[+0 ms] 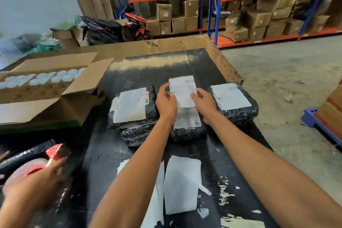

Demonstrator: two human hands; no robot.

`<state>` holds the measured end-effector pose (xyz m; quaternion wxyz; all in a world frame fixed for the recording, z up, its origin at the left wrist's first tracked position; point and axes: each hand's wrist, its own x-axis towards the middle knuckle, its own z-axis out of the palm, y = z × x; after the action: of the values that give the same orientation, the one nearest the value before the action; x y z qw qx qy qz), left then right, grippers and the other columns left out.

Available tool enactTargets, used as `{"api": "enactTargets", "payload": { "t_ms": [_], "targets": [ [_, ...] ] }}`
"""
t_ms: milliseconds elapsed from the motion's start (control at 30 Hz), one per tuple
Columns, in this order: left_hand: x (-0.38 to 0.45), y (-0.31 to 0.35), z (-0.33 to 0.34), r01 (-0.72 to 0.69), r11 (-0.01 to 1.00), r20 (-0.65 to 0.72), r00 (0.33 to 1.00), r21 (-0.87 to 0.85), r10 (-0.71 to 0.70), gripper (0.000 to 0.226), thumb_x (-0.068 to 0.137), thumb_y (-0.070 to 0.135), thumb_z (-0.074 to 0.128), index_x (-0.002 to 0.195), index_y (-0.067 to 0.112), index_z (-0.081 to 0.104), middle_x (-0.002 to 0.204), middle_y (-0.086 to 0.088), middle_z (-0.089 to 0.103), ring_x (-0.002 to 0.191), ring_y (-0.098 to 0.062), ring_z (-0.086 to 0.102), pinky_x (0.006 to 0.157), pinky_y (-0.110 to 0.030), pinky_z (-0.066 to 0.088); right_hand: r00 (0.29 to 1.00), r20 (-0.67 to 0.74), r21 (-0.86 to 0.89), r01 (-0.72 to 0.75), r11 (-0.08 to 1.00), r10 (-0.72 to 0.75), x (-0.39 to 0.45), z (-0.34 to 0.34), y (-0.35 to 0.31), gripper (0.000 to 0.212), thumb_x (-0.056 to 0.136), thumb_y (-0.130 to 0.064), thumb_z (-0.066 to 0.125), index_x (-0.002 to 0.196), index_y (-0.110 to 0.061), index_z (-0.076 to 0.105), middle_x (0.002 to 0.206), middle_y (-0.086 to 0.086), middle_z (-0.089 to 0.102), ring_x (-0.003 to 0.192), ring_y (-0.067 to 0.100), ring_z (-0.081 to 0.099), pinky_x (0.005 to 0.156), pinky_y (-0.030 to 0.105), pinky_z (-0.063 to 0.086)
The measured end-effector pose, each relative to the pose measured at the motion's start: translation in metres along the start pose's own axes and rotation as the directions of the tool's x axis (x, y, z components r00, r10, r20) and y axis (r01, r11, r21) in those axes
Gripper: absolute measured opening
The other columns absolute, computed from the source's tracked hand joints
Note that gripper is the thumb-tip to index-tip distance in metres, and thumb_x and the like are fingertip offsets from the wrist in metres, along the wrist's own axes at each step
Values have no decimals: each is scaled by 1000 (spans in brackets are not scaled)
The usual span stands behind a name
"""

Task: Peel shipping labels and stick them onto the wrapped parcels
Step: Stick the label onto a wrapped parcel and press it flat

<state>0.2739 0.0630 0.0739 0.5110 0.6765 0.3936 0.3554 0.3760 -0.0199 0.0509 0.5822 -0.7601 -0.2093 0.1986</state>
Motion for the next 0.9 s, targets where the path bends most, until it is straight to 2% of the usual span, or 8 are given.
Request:
{"api": "enactTargets", "payload": {
  "t_ms": [167,267,367,500,667,733,833,900],
  "targets": [
    [-1,-13,6,145,963,125,976,228,-177,61,91,-8,45,149,10,40,137,-15,52,107,-28,57,73,-33,46,968,13,-182,-245,952,251,12,5,29,13,81,-5,57,70,-7,50,81,14,57,88,34,64,68,41,51],
    [-1,-8,5,142,933,145,969,330,-198,47,93,-6,44,138,9,44,127,-15,46,98,-27,47,75,-33,42,972,-26,-201,-233,952,232,1,1,24,22,83,-7,62,103,1,58,105,15,60,98,34,64,75,44,60],
    [-4,-8,6,100,886,170,966,452,-195,36,93,-4,44,129,0,48,125,-15,50,97,-29,48,76,-33,41,991,-28,-302,-136,943,133,-4,-1,27,45,87,-8,62,130,-17,51,115,12,60,96,31,63,69,35,53],
    [-12,-8,10,64,829,190,961,555,-201,35,93,-2,45,127,-3,51,134,-25,53,115,-36,56,76,-33,43,999,17,-398,-36,916,47,-6,0,32,31,87,-7,54,104,-32,60,111,13,63,88,33,66,60,31,47],
    [-19,-5,10,37,795,185,965,606,-186,35,94,-4,44,128,-4,53,133,-25,56,123,-38,53,79,-35,44,1000,21,-402,-3,916,13,-7,-4,32,32,90,-6,54,104,-26,75,120,11,68,100,34,67,80,35,56],
    [-20,-3,9,75,817,176,961,572,-212,33,94,-5,44,124,-3,56,128,-23,57,115,-37,56,83,-37,48,999,29,-400,-14,916,28,-5,-6,34,33,91,-6,55,111,-23,76,121,12,68,103,34,68,81,35,56],
    [-14,-3,8,135,878,162,959,458,-232,17,90,-8,46,92,8,52,106,-14,49,90,-29,51,72,-36,45,999,16,-390,-28,921,37,-3,-7,32,30,91,-7,55,106,-21,78,119,13,71,104,34,68,89,40,58],
    [-10,2,9,146,925,151,966,352,-210,24,85,-9,48,98,9,58,106,-14,54,88,-30,54,68,-32,42,999,-2,-351,-34,936,35,-2,-7,26,26,91,-11,54,92,-19,78,106,11,74,96,34,68,83,40,58]
  ]
}}
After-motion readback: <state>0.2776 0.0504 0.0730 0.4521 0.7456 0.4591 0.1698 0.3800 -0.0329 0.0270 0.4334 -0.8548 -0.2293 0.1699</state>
